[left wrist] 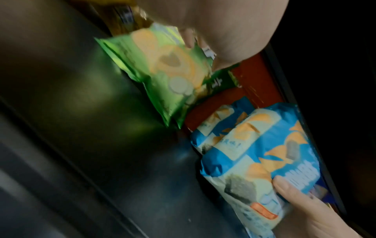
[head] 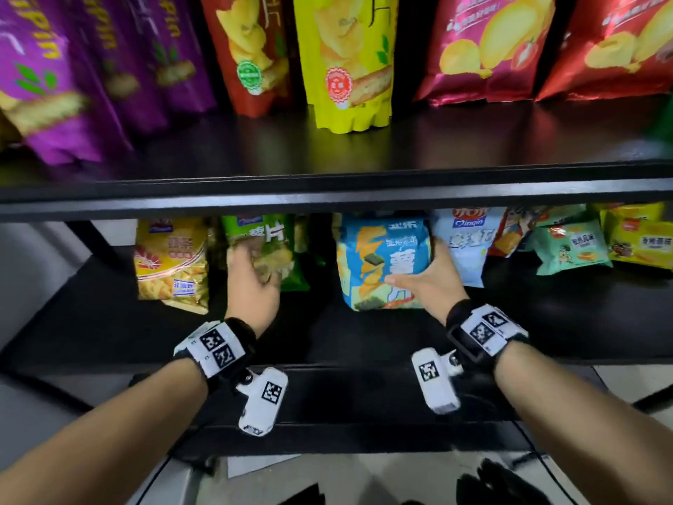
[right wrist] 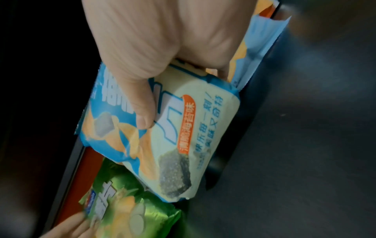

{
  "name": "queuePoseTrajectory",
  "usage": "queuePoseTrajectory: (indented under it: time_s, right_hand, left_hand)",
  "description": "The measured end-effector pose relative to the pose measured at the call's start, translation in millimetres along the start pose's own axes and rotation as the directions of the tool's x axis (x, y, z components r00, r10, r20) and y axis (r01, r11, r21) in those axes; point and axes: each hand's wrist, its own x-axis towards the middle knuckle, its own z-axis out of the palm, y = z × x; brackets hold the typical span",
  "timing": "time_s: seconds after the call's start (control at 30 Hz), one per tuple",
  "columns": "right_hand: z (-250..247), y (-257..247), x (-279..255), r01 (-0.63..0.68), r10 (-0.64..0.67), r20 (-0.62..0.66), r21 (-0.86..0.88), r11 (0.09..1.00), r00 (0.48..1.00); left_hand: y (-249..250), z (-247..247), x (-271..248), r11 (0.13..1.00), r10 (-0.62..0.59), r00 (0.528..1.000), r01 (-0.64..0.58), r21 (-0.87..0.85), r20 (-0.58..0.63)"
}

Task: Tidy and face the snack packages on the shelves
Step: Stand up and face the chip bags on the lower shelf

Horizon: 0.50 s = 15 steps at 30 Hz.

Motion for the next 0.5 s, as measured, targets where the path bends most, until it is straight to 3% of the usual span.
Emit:
queuePoseTrajectory:
  time_s: [0.13,0.23,0.4,0.5]
  right_hand:
    - [18.8,-9.2,25.5,-0.009,-0.026,-0.100,-0.341,0.940,0.995]
    - [20.7,-12.0,21.3,-0.074,-0.019,-0.199,-0.451,0.890,0.980]
    - [22.4,-25.7,0.3,-0.083,-0.089,-0.274,-0.558,0.826,0.958]
    - [21.9,-36.5,-17.8,-0.069,-0.163,-0.360,-0.551,0.832,0.919]
  left_hand:
    - [-20.3,-27.9,9.1,0.987,-0.160,0.986,0.161,0.022,-0.043]
    - [-30.7,-34.1,21.7,0.954,-0.298,0.954,0.297,-0.037,-0.020]
    - [-42.8,-26.4,49.7,0.951,-0.268,0.957,0.281,-0.128,0.113]
    - [-46.1,-15.6,61.4,0.941,-0.316,0.934,0.331,-0.072,0.168]
